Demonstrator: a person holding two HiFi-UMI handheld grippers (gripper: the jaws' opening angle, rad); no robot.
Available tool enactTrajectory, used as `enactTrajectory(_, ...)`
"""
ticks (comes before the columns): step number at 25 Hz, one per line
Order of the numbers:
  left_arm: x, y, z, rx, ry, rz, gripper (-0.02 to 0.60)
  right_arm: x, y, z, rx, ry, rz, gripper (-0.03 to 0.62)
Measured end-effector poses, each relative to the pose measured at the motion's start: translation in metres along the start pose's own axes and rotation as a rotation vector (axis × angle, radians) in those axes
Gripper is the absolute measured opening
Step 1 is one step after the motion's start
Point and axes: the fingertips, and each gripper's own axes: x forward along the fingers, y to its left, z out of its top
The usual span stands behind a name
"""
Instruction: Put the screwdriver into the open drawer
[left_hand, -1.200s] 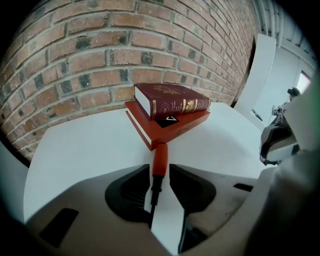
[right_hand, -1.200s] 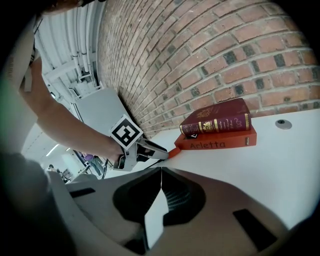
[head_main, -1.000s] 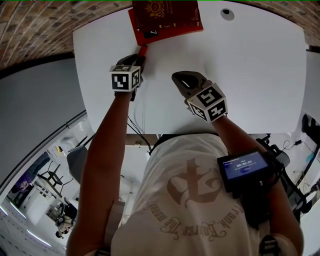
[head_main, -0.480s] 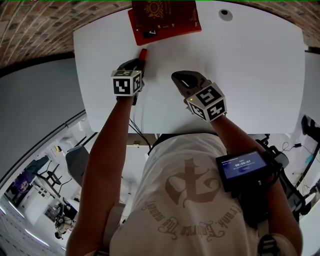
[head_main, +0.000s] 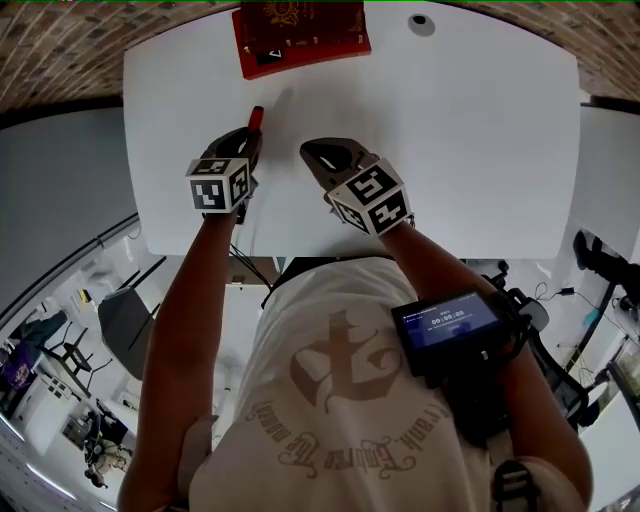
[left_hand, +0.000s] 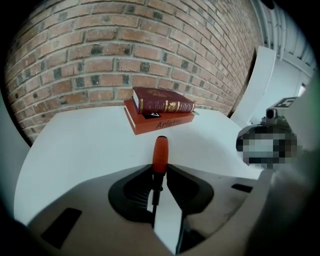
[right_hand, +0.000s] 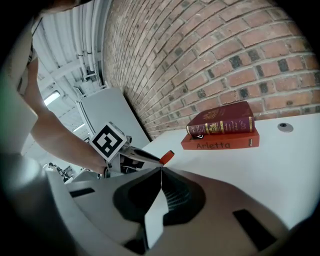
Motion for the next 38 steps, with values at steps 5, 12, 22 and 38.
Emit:
enactTrajectory(5, -0.016, -0.011, -0.005, -0.021, -0.046, -0.009, 0.1, 0.002, 0.009, -0.004, -0.02, 0.009, 0.022, 0.021)
enactTrajectory(12, -0.048, -0.029, -0.009, -0.044, -0.121, -0.011, 0.1, 0.001, 0.031, -0.007, -0.055, 0.019, 0.052, 0.021)
enactTrajectory(22, -0.1, -0.047, -0.012, -0.087, -0.243, 0.009, 0.099, -0.002, 0.066, -0.023, -0.098, 0.046, 0.089, 0.021)
enactTrajectory(38, -0.209, -0.055, -0.061, -0.138, -0.403, 0.069, 0.099, -0.009, 0.154, -0.047, -0.178, 0.067, 0.123, 0.021)
